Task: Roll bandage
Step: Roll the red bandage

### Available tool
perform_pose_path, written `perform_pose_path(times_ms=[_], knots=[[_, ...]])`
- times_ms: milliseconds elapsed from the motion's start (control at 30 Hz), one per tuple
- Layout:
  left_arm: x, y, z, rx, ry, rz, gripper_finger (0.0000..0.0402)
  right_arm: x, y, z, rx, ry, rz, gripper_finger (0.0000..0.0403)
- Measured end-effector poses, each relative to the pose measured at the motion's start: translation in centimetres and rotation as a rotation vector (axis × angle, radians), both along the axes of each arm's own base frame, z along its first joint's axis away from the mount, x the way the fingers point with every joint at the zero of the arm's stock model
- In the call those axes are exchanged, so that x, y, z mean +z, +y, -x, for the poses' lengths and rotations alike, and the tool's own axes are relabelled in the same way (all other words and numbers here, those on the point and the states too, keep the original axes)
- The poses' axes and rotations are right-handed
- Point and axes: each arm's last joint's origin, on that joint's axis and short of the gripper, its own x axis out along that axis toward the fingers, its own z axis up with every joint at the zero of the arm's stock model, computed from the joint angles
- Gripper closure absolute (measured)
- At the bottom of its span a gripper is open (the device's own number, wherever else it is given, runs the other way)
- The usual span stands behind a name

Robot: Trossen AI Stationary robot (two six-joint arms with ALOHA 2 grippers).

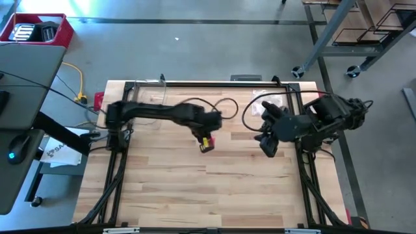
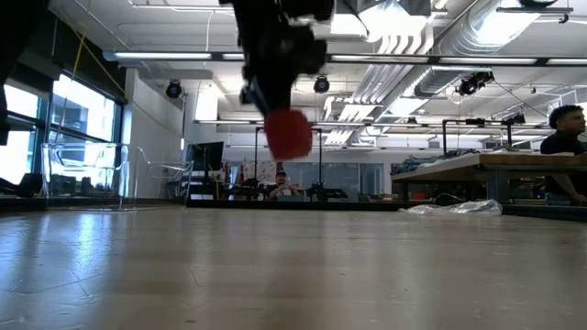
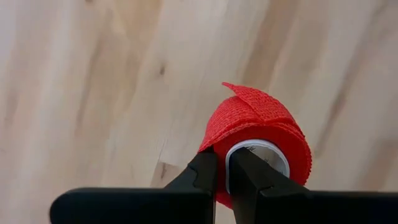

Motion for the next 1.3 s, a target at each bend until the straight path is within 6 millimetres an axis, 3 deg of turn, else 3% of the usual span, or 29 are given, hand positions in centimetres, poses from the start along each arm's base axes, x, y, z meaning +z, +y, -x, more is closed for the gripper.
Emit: perform_pose_path(times_ms=[200, 333, 500, 733, 867, 1000, 1200, 1300], knots=[[-6.8, 2.6, -1.6, 0.057, 0.192, 0.035, 0.0382, 0.6, -2.5, 0.8, 0.114, 0.019, -0.015, 0.0234], [-8.2, 4.0, -1.4, 0.12, 0.267, 0.073, 0.0352, 1.1, -4.5, 1.6, 0.172, 0.015, 0.043, 0.0234], [-7.5, 5.4, -0.8, 0.221, 0.261, 0.133, 0.0285, 1.8, -7.1, 2.9, 0.26, -0.008, 0.066, 0.0234], [-3.3, 5.8, 0.4, 0.313, 0.157, 0.143, 0.0206, 1.7, -10.3, 4.6, 0.432, -0.082, -0.019, 0.0234], [-0.9, 5.9, 1.2, 0.35, 0.088, 0.14, 0.0197, -0.8, -12.6, 4.9, 0.399, -0.021, -0.041, 0.0234], [0.0, 6.1, 1.5, 0.38, 0.06, 0.14, 0.02, -5.2, -15.0, 4.7, 0.343, 0.072, -0.096, 0.0234], [-1.4, 6.5, 0.8, 0.402, 0.071, 0.109, 0.0189, -11.9, -16.8, 4.5, 0.243, 0.247, -0.251, 0.0234], [-2.6, 6.8, 0.4, 0.422, 0.094, 0.123, 0.0178, -14.0, -16.8, 4.5, 0.219, 0.297, -0.31, 0.0234]])
